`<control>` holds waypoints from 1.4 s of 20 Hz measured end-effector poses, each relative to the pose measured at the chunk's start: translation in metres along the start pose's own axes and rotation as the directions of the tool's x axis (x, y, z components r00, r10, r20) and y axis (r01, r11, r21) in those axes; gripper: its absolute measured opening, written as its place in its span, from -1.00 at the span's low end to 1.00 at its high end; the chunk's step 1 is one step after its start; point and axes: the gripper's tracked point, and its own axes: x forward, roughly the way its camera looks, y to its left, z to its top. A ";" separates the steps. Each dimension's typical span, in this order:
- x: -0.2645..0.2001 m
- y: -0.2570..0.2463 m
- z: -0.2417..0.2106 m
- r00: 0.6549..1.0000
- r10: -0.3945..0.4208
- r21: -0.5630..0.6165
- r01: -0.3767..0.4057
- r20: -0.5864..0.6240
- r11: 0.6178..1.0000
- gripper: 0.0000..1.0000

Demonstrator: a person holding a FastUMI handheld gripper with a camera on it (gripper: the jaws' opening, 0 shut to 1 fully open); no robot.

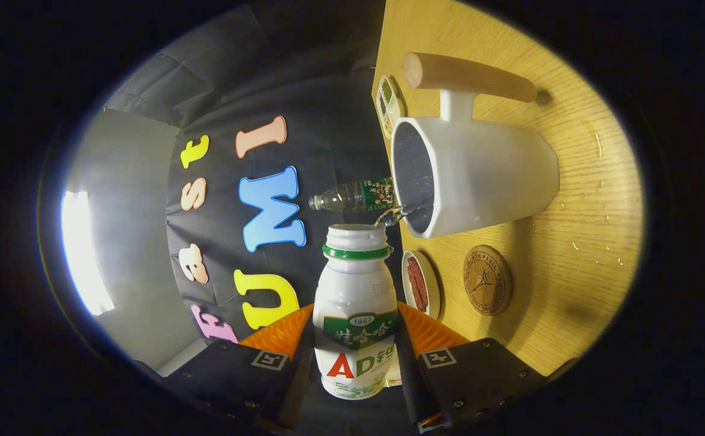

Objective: Take the bottle from table, then pour the juice into the cup, finally place the bottle on the coaster

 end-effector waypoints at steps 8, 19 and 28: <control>-0.004 0.004 0.003 1.000 0.021 0.021 -0.021 0.009 1.000 0.30; -0.011 0.011 0.004 0.999 0.024 0.079 -0.025 0.023 0.997 0.30; -0.015 0.006 0.011 0.999 0.011 0.089 -0.016 0.049 0.996 0.31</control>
